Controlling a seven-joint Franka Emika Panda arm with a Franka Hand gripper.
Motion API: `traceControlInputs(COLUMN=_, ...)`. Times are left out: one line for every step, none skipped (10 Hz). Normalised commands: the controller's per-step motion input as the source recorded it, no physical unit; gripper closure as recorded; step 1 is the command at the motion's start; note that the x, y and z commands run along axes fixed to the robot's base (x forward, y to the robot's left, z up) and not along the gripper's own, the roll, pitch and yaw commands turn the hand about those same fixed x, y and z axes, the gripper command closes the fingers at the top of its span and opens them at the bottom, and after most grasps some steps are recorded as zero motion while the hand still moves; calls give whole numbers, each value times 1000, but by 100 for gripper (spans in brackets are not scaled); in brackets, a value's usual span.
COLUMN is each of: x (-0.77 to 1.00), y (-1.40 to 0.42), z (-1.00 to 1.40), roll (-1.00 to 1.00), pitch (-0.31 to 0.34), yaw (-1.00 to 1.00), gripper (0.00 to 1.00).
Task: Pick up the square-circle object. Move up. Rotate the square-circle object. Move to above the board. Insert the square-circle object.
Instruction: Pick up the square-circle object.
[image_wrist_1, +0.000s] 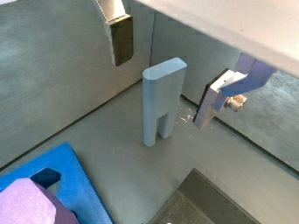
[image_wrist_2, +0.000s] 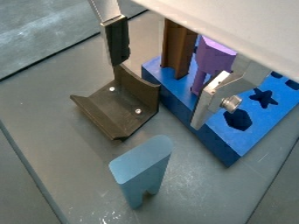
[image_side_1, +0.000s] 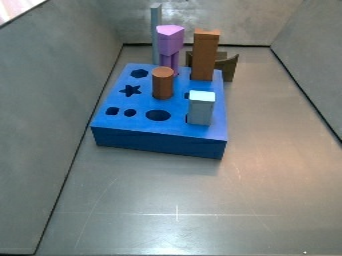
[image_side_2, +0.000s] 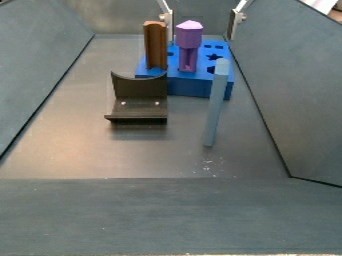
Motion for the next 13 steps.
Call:
traceControlInputs(x=0, y=20, z=0, roll=0, pitch=0, yaw=0, gripper=0)
traceControlInputs(x=-120, y=234, z=-89, roll=0, pitch=0, yaw=-26, gripper=0)
traceControlInputs(x=-320, y=443, z=-23, roll=-43, pitch=-16, yaw=-220, gripper=0)
traceControlInputs(x=-257, y=543, z=-20, roll=-87, pitch=-3, yaw=-263, gripper=0)
traceControlInputs(x=-117, y=483, z=-54, roll=-106, pitch=-11, yaw=-314, gripper=0)
traceControlInputs(x=-183, y=360, z=-191, roll=-71, pitch=-83, yaw=-371, gripper=0)
traceControlInputs(x=-43, y=223, z=-243, roll=-76, pitch=-103, yaw=-346, gripper=0)
traceControlInputs(x=0, y=94, z=-403, roll=-77, pitch=-149, yaw=-211, gripper=0)
traceControlInputs(x=0, y=0, z=-654, roll=-83, pitch=-203, yaw=-117, gripper=0)
traceControlInputs(x=0, y=0, z=-731, roll=-103, pitch=-204, yaw=-49, gripper=0)
traceControlInputs(x=-9, y=0, z=-686, roll=-116, pitch=-203, yaw=-40, gripper=0)
traceControlInputs(x=-6, y=3, z=-620, roll=-119, pitch=-190, yaw=-43, gripper=0)
traceControlInputs(x=0, y=37, z=-509, roll=-106, pitch=-154, yaw=-37, gripper=0)
